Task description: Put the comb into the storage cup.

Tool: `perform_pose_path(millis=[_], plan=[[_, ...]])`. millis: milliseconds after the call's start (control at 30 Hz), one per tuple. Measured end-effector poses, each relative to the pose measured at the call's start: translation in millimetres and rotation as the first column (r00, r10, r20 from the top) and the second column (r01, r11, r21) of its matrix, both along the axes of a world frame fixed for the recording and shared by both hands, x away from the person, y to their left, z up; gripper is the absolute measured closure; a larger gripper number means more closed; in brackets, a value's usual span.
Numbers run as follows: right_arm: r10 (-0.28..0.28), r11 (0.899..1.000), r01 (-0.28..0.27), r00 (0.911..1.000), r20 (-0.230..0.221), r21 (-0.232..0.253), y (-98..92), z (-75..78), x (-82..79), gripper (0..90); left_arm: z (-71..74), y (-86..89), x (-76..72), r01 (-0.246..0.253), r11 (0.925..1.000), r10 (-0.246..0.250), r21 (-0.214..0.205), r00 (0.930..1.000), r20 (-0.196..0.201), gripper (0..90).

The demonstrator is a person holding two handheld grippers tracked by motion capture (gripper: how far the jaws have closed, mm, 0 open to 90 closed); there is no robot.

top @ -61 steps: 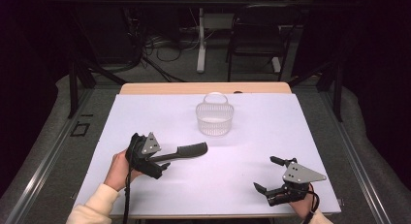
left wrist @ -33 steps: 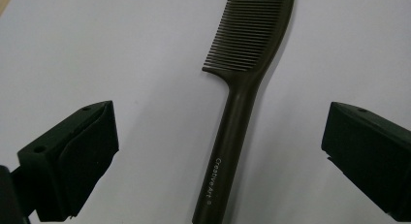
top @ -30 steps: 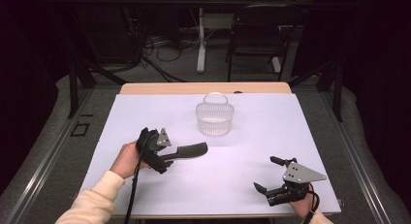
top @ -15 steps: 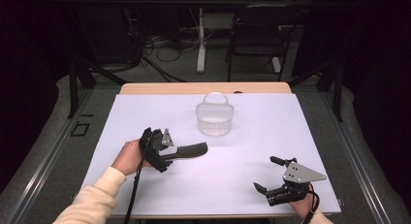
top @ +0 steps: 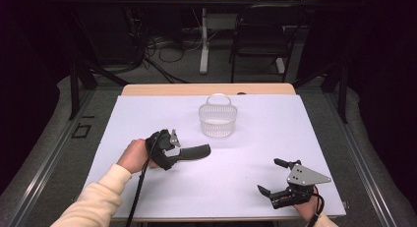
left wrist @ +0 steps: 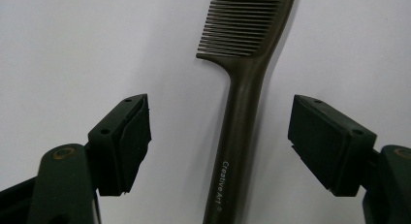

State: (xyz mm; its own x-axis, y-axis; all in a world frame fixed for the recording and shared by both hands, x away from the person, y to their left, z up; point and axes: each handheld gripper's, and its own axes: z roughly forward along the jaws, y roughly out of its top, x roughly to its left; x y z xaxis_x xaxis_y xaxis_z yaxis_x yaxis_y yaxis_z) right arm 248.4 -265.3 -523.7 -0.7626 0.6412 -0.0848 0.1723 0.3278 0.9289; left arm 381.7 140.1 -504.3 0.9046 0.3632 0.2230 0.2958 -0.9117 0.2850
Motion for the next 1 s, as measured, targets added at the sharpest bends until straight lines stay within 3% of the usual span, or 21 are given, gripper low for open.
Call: perform_pose_path(millis=[467,567,1000], plan=[[0.0,1.0,0.0,1.0,0.001,-0.003,0.0,-0.2,0.2,0.0,-8.8,-8.0,9.2,0.043,0.9966,-0.039,0.07,0.9969,-0.068,43.9],[-0.002,1.0,0.002,1.0,0.002,-0.003,-0.1,-0.1,0.1,0.0,-9.1,-9.1,11.7,0.054,0.996,-0.047,0.071,0.9942,-0.096,48.3],[-0.001,1.0,0.001,1.0,0.002,-0.006,-0.3,-0.1,-0.1,0.0,-12.7,-18.1,18.6,0.105,0.9877,-0.088,0.116,0.9855,-0.145,60.6]])
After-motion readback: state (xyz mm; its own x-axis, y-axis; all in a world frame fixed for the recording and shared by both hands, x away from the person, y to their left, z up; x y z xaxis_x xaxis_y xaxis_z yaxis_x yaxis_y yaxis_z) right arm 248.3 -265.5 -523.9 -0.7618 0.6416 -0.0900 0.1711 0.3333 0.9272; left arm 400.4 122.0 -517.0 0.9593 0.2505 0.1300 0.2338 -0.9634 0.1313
